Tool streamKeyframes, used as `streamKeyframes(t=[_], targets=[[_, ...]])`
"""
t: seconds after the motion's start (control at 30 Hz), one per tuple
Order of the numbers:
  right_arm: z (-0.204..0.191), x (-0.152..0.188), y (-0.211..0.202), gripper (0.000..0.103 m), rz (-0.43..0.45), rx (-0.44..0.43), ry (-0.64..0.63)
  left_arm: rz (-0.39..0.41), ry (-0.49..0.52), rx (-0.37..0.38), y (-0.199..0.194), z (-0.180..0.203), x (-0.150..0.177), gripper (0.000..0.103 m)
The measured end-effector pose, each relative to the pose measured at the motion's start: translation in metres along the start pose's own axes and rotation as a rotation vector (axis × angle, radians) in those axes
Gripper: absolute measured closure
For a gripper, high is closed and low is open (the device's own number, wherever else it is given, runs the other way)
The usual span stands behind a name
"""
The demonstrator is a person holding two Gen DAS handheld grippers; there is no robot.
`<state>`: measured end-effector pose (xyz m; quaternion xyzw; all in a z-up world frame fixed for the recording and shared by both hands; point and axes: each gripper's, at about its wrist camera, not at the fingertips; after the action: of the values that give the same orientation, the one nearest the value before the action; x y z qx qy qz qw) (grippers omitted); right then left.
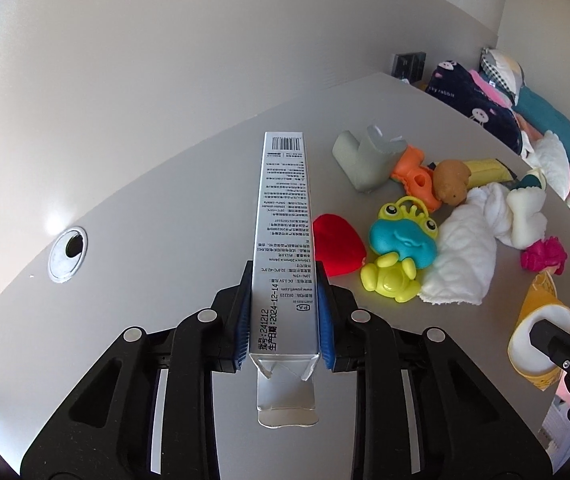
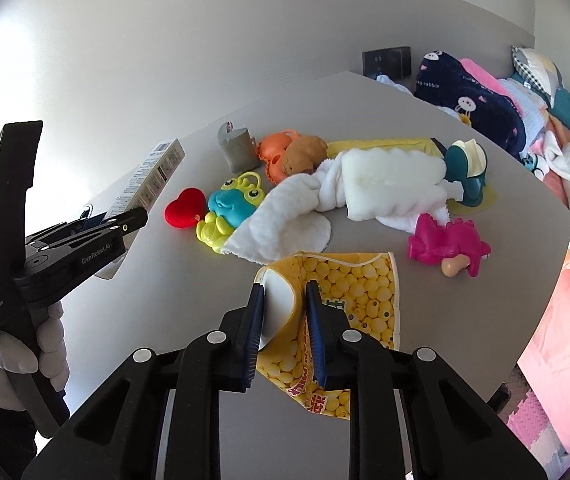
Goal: Collect trash
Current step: 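Carry box and bag to the black bin and open both tools over it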
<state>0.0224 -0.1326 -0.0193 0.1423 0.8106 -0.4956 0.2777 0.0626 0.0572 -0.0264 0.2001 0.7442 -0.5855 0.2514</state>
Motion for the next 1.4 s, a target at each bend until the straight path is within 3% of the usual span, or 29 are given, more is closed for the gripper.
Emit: streamKeyframes(t=[0.57,0.93,1.4], targets=[[0.018,0.007,-0.061,0.08,0.097,0.006,0.02,0.082,0.037,0.07,-0.067,0.032,0.007,0.076],[0.057,0.028,-0.106,0.08,0.142,0.048,0.078,0.114,0.107,0.129,-0.099,0.089,0.013,0.076],[0.123,0.062,-0.17,0.08,0.208,0.153,0.183,0.156,0.244,0.252,-0.13,0.187,0.015,0.076]])
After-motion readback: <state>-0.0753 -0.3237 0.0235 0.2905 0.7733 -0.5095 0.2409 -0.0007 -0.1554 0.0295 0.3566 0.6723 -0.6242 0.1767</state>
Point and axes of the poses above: each gripper's, at about its wrist camera, not at the fingertips, and y roughly the way its jaws point, z to its right, x to its underside, and after that the axes turned 13 degrees about -x, right-handed
